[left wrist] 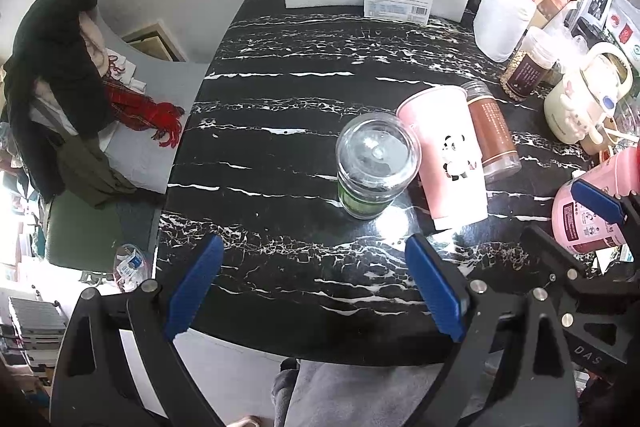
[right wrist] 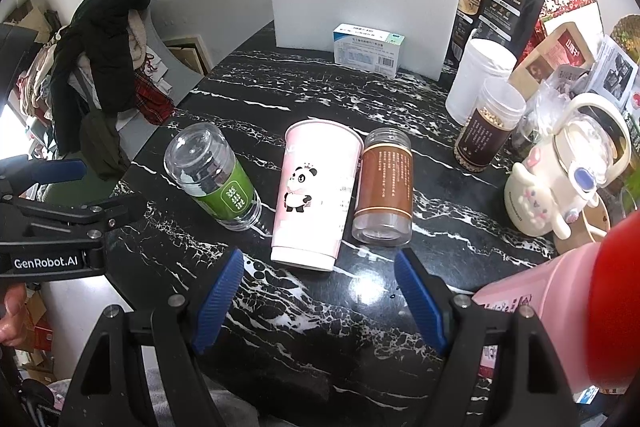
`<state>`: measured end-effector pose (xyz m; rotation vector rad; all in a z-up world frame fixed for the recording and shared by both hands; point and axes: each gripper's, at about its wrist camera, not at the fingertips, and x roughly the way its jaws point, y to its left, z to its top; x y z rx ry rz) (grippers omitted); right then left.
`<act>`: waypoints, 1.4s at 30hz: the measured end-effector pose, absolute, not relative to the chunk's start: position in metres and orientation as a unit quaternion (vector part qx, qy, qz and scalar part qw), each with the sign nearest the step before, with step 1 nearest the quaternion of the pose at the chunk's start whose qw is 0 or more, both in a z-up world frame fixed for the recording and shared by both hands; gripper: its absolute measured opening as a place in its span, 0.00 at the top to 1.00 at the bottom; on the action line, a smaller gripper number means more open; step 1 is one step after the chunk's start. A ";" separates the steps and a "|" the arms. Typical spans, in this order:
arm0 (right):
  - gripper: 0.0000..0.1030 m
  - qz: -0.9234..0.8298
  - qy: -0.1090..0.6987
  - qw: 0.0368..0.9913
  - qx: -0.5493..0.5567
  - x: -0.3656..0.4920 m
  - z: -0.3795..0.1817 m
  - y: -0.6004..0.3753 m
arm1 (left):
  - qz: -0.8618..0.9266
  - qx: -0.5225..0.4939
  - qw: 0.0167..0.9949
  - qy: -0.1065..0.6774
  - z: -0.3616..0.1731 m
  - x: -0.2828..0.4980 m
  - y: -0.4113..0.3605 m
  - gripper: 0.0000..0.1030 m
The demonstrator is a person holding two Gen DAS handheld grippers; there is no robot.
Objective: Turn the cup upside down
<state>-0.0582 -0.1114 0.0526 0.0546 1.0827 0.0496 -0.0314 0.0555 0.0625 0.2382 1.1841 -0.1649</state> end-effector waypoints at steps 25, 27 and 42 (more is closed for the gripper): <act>0.24 0.016 0.530 0.847 0.028 -0.051 0.038 -0.111 | -0.062 0.115 0.824 0.551 0.053 -0.026 0.060 0.11; 0.24 0.016 0.532 0.846 0.028 -0.050 0.035 -0.111 | -0.061 0.115 0.823 0.553 0.050 -0.025 0.059 0.11; 0.24 0.011 0.548 0.835 0.035 -0.047 0.021 -0.114 | -0.070 0.108 0.810 0.572 0.028 -0.019 0.055 0.11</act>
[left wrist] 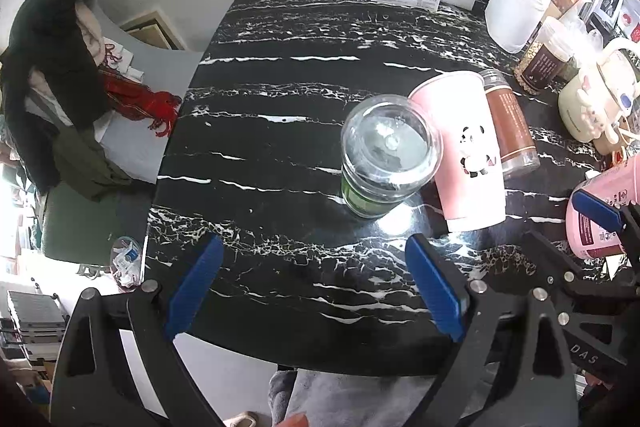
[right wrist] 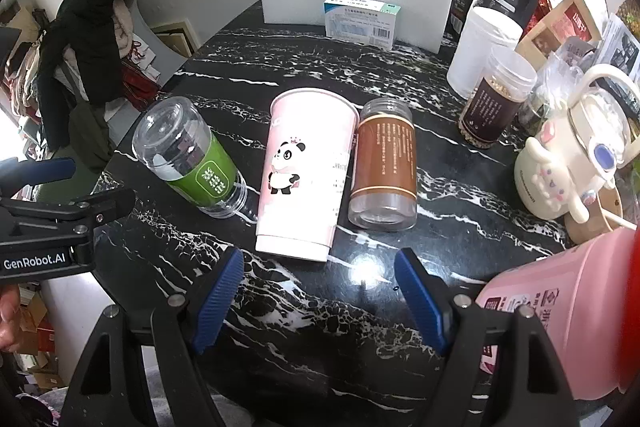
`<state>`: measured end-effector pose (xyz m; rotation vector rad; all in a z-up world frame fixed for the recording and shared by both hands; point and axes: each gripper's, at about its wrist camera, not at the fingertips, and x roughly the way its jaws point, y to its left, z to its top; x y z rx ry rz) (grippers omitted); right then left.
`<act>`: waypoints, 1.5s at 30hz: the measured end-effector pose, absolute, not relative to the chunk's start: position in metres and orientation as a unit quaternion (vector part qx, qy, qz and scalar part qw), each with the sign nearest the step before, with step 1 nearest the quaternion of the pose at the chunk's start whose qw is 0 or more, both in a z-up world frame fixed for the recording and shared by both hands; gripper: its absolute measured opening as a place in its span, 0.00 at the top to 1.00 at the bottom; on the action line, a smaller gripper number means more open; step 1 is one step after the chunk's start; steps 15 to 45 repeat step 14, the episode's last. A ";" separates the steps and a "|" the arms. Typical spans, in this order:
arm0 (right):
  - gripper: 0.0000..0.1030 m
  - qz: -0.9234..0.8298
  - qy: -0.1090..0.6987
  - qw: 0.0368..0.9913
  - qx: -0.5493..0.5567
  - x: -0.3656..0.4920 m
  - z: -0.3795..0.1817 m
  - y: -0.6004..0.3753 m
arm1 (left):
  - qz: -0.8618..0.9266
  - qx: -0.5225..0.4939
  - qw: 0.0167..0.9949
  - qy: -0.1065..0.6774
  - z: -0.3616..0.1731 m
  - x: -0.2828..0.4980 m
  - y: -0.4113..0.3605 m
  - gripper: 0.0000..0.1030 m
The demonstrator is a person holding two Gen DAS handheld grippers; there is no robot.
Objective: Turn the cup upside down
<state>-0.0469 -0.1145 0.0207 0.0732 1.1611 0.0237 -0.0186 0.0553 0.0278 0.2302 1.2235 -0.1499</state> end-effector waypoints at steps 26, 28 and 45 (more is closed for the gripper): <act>0.24 0.008 0.554 0.831 0.036 -0.046 0.017 -0.116 | -0.068 0.115 0.803 0.582 0.019 -0.015 0.052 0.11; 0.24 0.008 0.554 0.831 0.036 -0.046 0.017 -0.116 | -0.068 0.115 0.803 0.582 0.019 -0.015 0.052 0.11; 0.24 0.008 0.554 0.831 0.036 -0.046 0.017 -0.116 | -0.068 0.115 0.803 0.582 0.019 -0.015 0.052 0.11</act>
